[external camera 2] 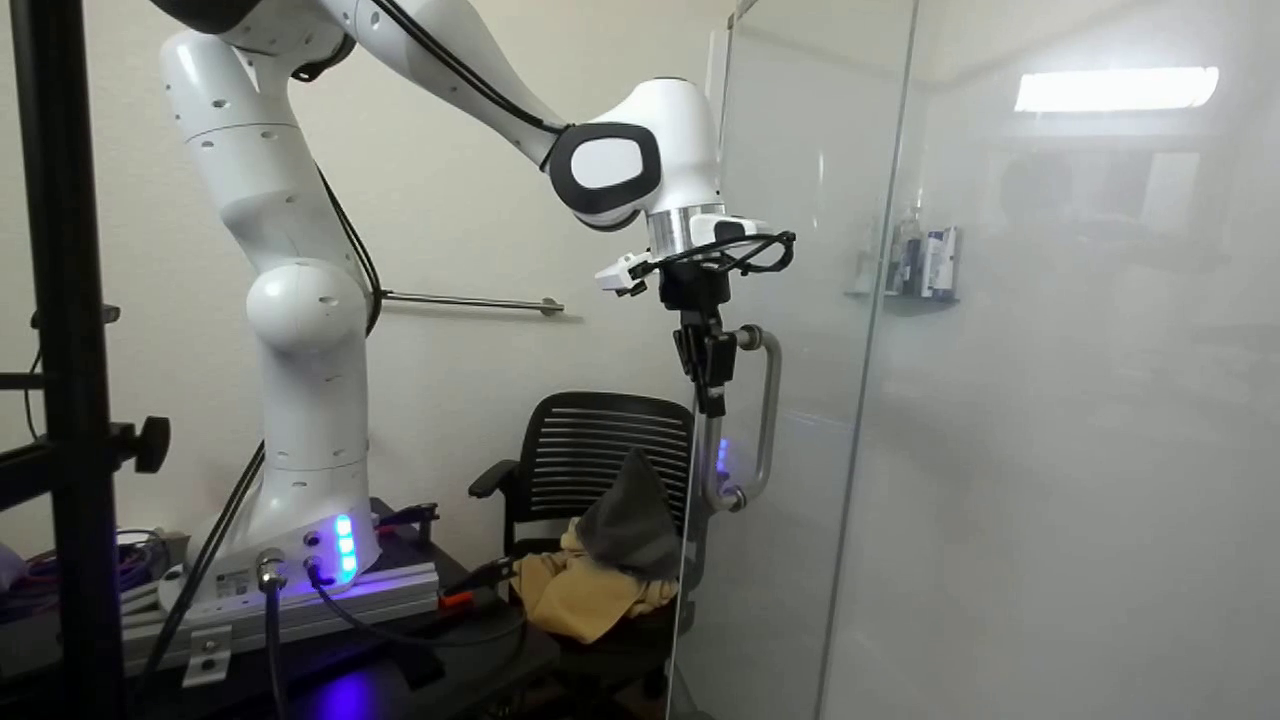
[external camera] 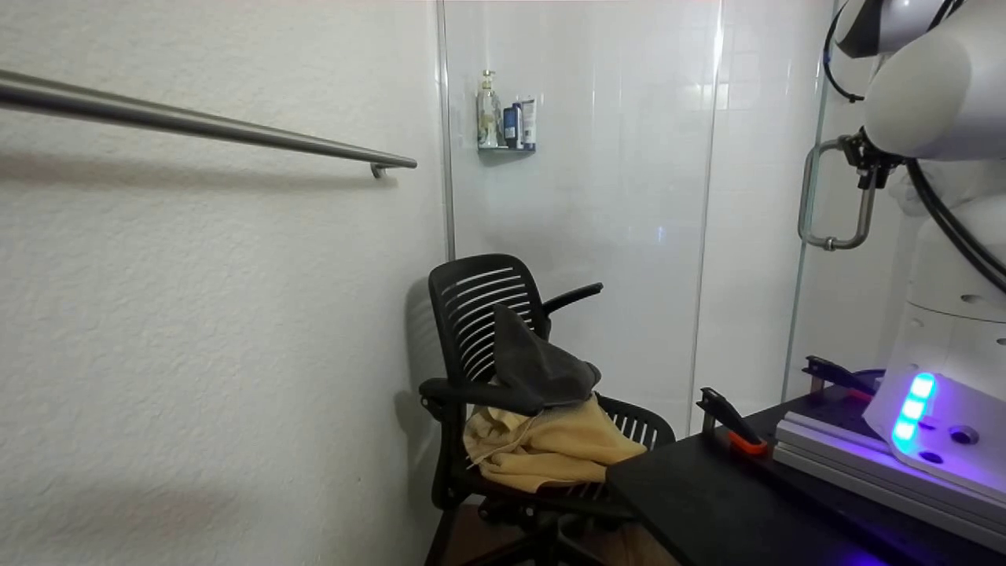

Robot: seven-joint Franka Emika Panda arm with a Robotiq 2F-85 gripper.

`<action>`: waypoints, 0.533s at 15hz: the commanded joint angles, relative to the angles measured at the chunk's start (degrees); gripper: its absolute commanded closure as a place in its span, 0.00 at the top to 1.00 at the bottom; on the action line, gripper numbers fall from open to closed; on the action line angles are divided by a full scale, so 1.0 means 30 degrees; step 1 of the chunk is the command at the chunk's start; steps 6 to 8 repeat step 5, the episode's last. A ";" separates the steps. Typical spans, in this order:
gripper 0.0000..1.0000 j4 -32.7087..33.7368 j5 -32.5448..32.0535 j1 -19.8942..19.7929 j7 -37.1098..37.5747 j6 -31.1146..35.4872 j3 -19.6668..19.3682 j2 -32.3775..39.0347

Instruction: Open the glass door

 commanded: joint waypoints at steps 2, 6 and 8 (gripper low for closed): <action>0.23 0.0070 0.0068 -0.0376 -0.0149 -0.0188 0.0407 0.0051; 0.44 0.0272 -0.0635 -0.0282 -0.0129 -0.1749 0.1113 -0.0746; 0.44 0.0272 -0.0635 -0.0282 -0.0129 -0.1749 0.1113 -0.0746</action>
